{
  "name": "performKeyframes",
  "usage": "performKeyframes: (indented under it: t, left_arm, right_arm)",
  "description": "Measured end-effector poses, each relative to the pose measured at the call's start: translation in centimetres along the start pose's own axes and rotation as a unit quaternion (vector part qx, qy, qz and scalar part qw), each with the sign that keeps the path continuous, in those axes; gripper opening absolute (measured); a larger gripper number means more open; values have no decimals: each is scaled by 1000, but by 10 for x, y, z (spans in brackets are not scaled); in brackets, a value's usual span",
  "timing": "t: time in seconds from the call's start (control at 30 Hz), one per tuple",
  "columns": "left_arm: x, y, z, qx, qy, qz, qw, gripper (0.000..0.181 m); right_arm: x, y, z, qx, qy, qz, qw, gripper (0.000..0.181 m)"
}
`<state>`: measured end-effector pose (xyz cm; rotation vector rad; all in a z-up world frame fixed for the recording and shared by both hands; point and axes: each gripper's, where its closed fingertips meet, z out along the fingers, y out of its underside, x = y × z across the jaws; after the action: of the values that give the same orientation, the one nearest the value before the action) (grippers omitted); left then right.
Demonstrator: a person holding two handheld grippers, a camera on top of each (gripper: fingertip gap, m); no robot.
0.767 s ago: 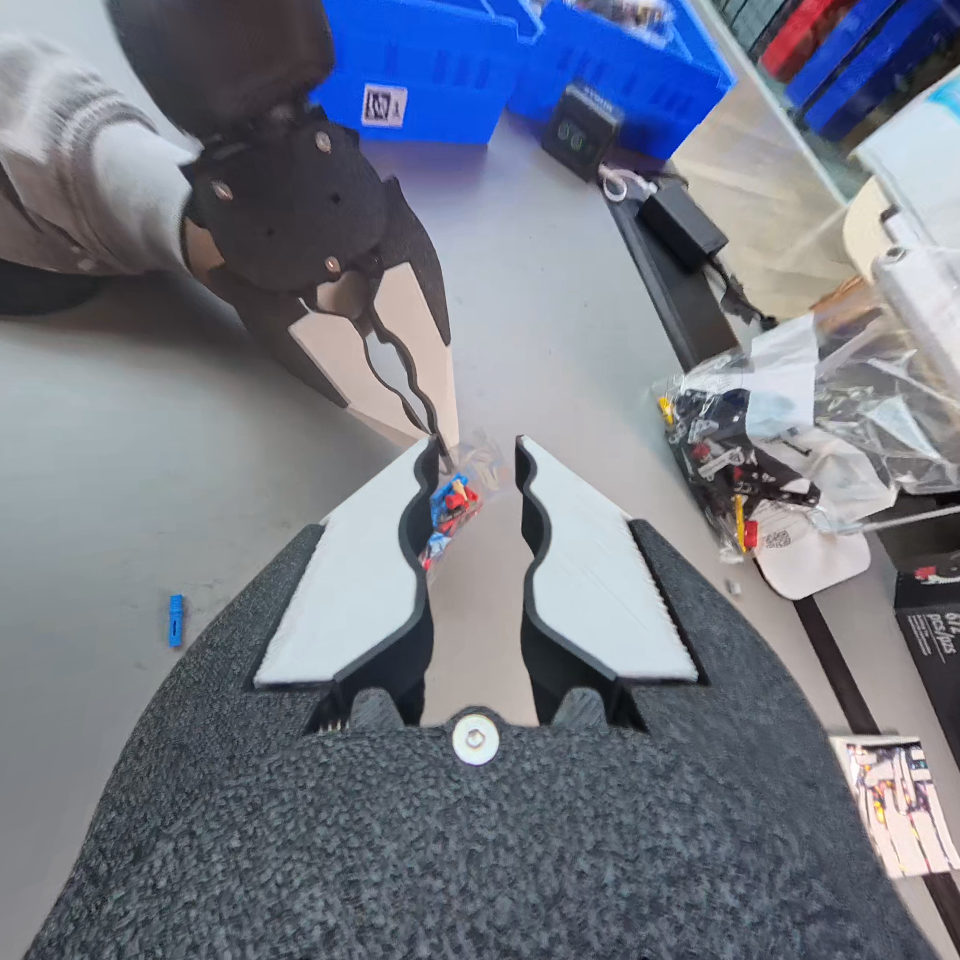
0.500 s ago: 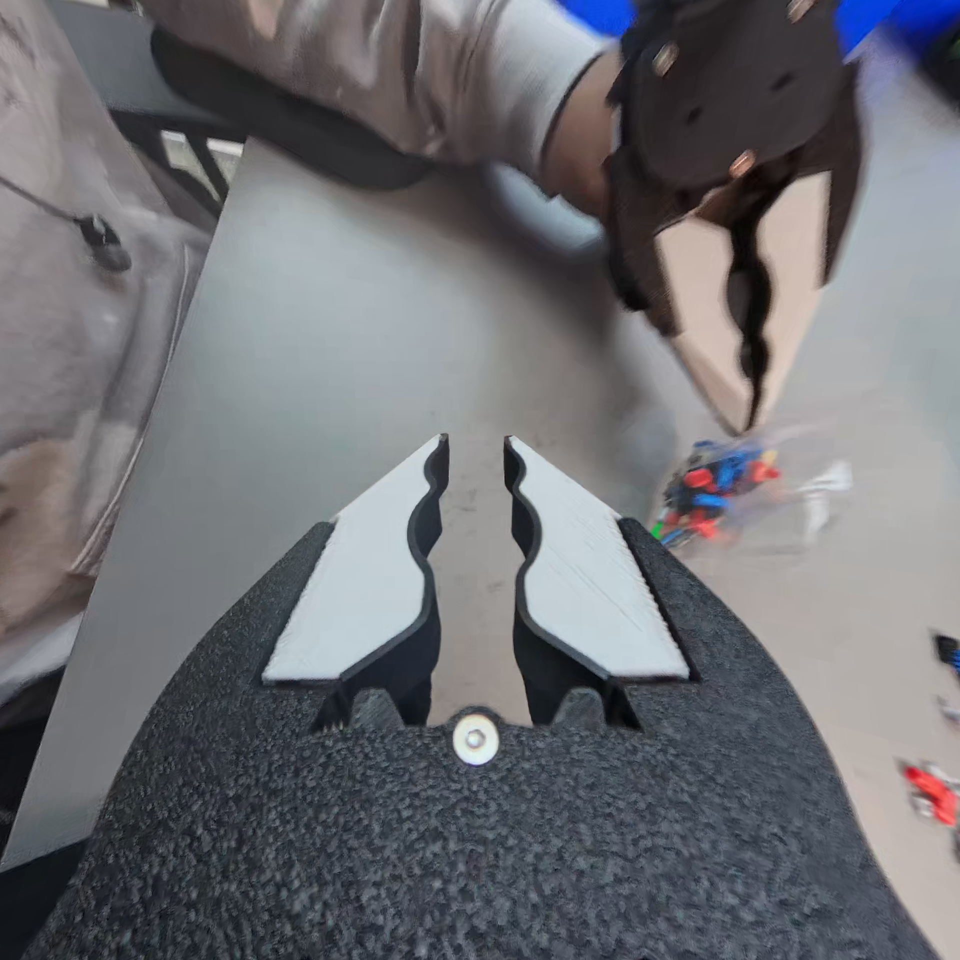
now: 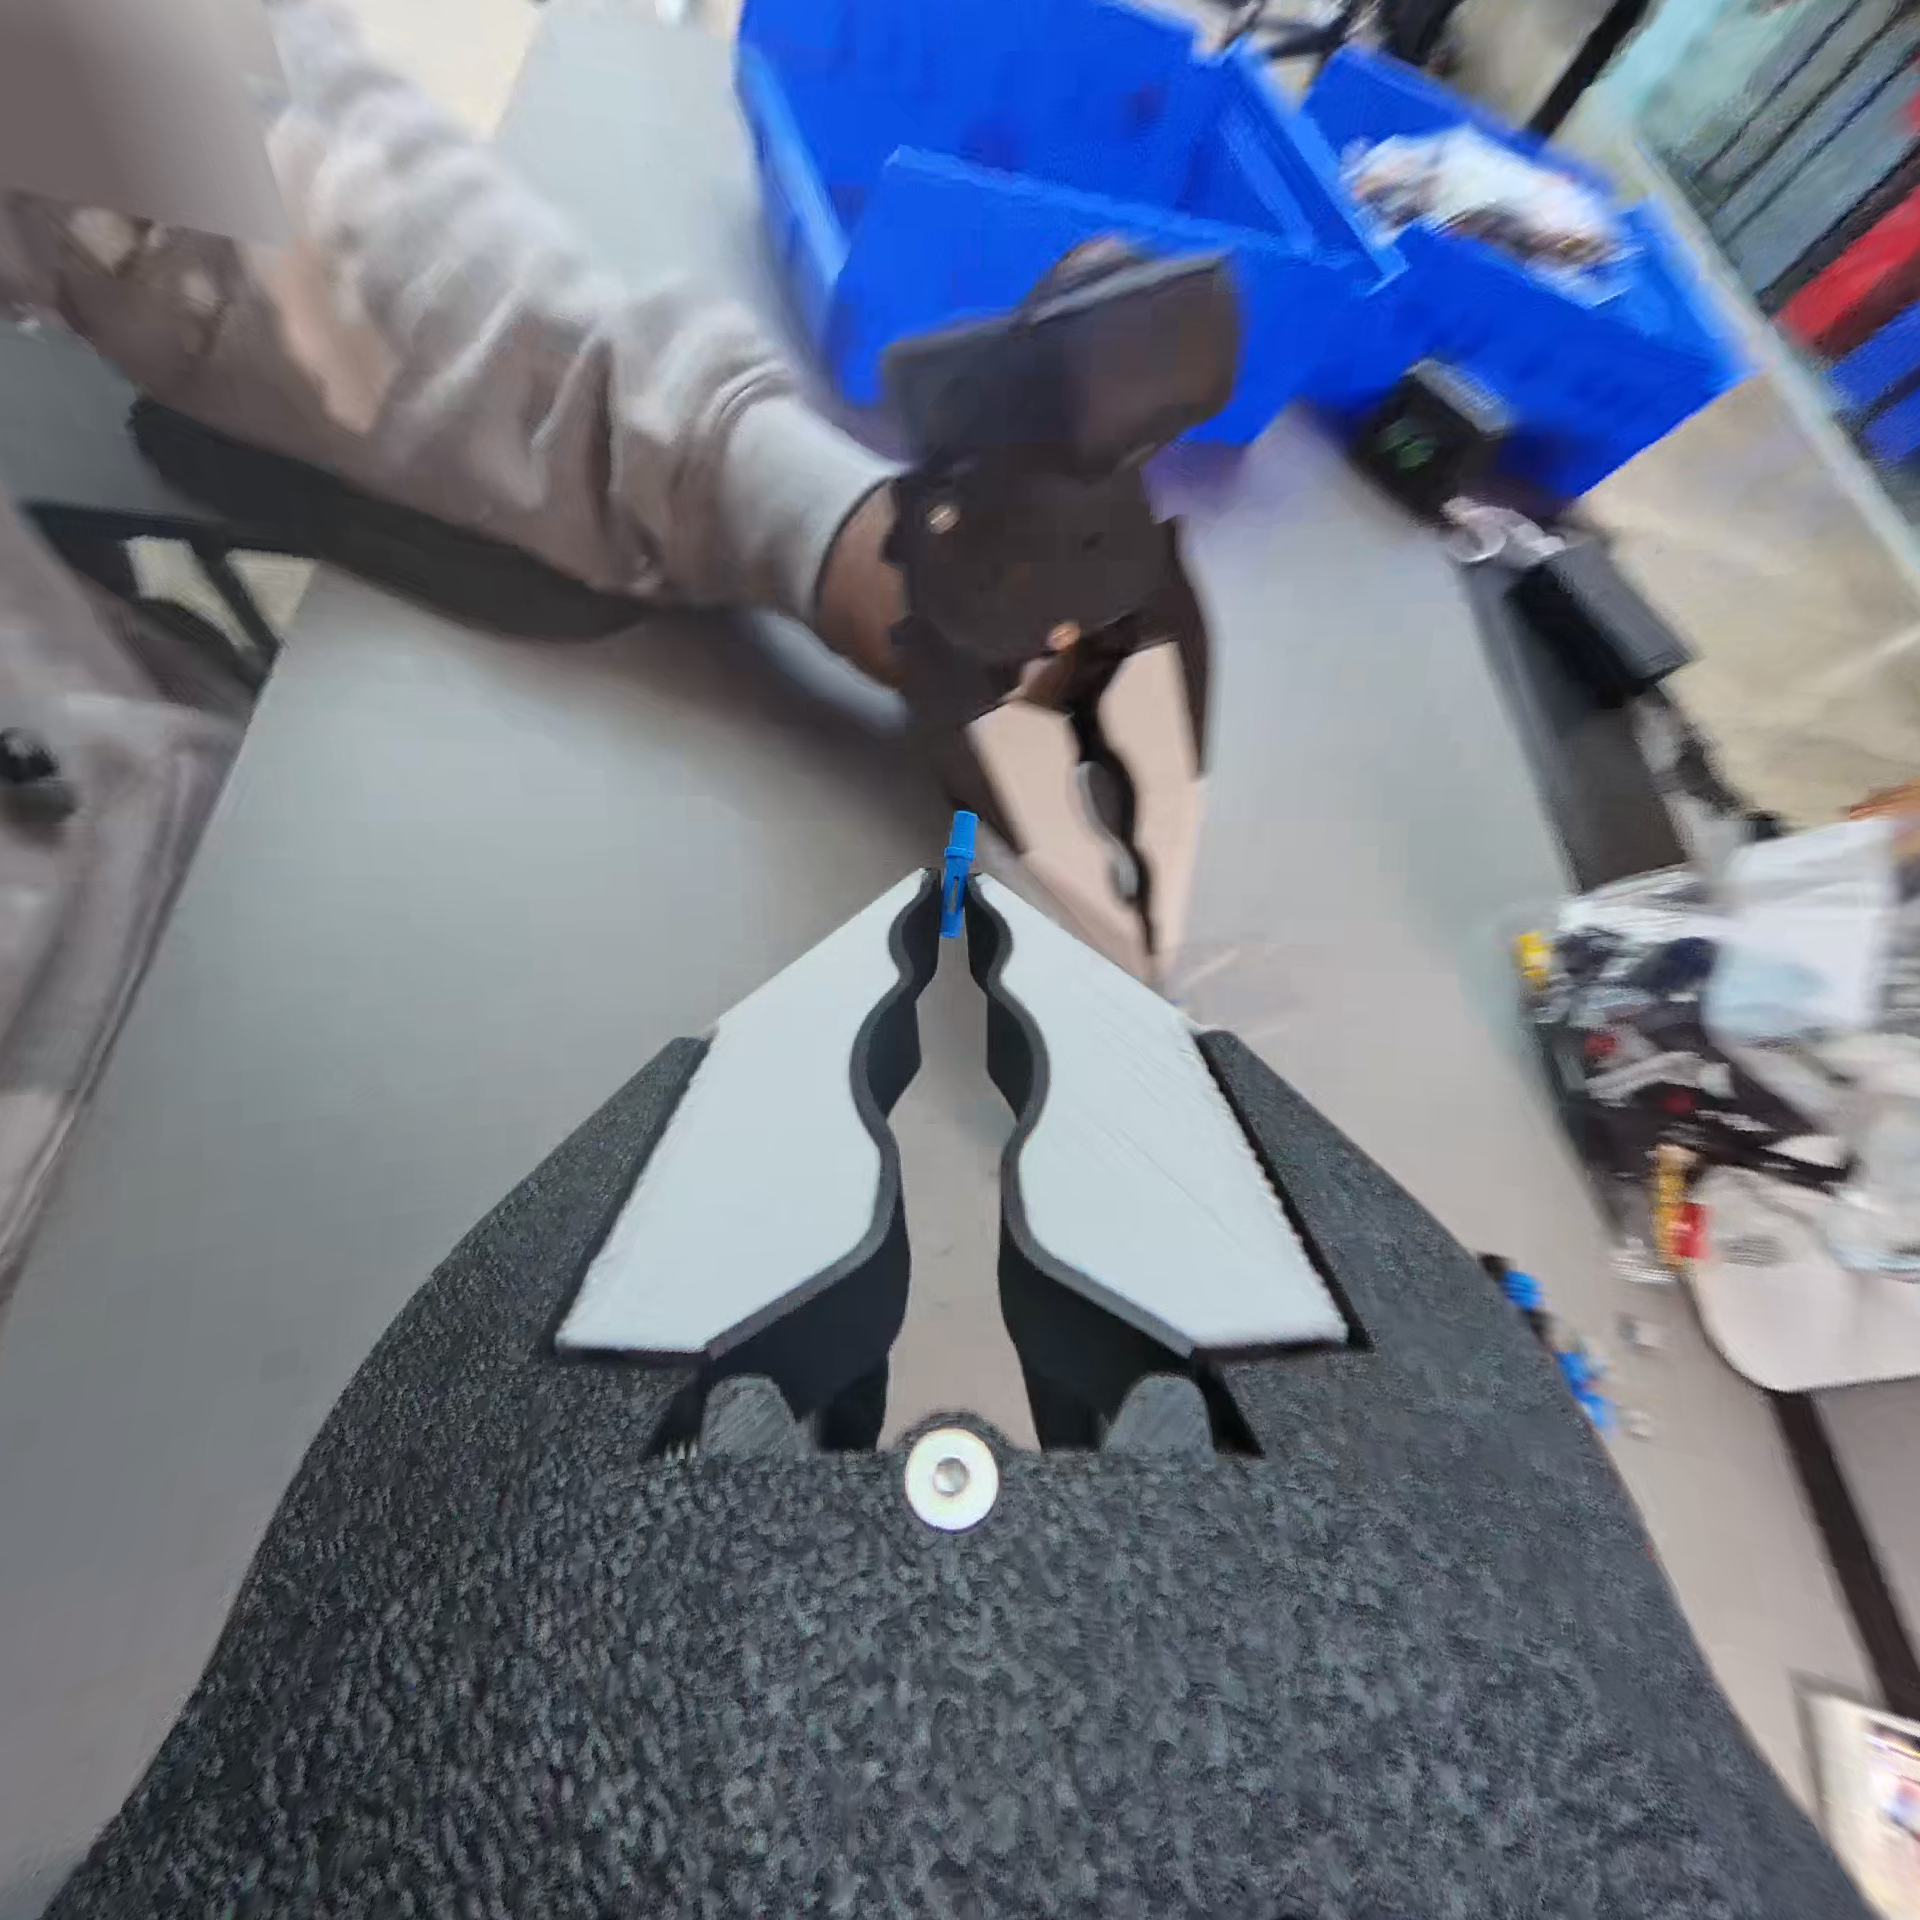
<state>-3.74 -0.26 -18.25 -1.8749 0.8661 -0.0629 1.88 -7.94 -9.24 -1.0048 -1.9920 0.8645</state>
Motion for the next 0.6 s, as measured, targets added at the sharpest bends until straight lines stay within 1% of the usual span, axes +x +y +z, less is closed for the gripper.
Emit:
performKeyframes:
  t: [0.03,0.07,0.13,0.23,0.3,0.33,0.4,0.47,0.53,0.6]
  left_arm:
    - [0,0,0,0,0,1,1000,1]
    - [1,0,0,0,0,2,1000,1]
    - [1,-1,-1,1,0,3,1000,1]
    - [1,-3,-2,4,0,3,1000,1]
    - [1,-3,-2,4,0,4,1000,1]
    - [1,-3,-2,4,0,3,1000,1]
    - [1,-2,-2,3,1,1,1000,1]
    - [1,-1,-1,3,2,-3,1000,1]
    - [0,1,0,0,4,-9,1000,1]
    - [-1,2,0,-2,6,-23,1000,1]
  right_arm:
    - [21,-12,-7,10,38,-6,999,4]
    - [36,-15,-10,0,58,-14,998,4]
    - [59,-7,-7,-41,83,-26,995,8]
    - [65,20,8,-95,62,-17,993,13]
    - [73,26,13,-83,74,0,994,17]
    - [76,24,11,-63,79,17,995,25]
    - [81,10,1,4,87,52,995,30]
    - [85,3,-13,49,93,79,991,31]
    - [82,9,-23,58,90,92,990,33]
    - [74,30,-24,26,77,101,992,38]
